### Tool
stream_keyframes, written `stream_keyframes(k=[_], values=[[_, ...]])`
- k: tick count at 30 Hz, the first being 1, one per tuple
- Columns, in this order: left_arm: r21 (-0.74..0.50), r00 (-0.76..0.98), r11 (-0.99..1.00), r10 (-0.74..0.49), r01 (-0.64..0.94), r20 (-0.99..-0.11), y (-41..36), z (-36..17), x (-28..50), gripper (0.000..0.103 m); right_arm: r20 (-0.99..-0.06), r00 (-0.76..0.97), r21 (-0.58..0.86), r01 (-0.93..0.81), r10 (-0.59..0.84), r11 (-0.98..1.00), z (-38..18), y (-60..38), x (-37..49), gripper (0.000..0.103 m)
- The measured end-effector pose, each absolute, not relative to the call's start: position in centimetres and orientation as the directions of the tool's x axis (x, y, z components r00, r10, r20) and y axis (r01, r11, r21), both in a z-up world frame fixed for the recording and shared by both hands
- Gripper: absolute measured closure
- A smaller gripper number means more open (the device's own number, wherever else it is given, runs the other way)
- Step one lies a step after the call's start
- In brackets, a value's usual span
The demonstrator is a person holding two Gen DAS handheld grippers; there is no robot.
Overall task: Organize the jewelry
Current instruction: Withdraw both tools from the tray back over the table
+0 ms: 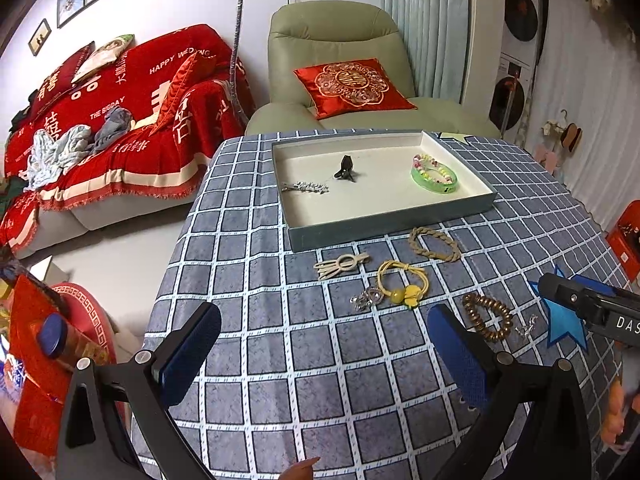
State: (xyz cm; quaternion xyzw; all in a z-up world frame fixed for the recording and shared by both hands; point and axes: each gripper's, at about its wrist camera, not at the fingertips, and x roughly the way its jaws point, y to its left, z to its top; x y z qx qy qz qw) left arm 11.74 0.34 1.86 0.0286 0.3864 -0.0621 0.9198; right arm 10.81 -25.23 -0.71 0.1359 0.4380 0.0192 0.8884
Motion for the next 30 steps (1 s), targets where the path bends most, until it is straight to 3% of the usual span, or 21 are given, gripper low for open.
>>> stream_keyframes(k=[15,30], values=[[-0.096,0.635,0.986,-0.162,0.137,-0.756,1.5,-0.9,11.6,0.000,-0.790,0.590,0.271,0.095,0.164,0.958,-1.5,-24.5,9.2,0.015],[-0.075,0.602,0.987,-0.146,0.141,-0.785,2.0,-3.4,13.5,0.000,-0.847,0.526,0.186,0.148,0.082,0.971,-3.2,-26.1,8.2,0.015]])
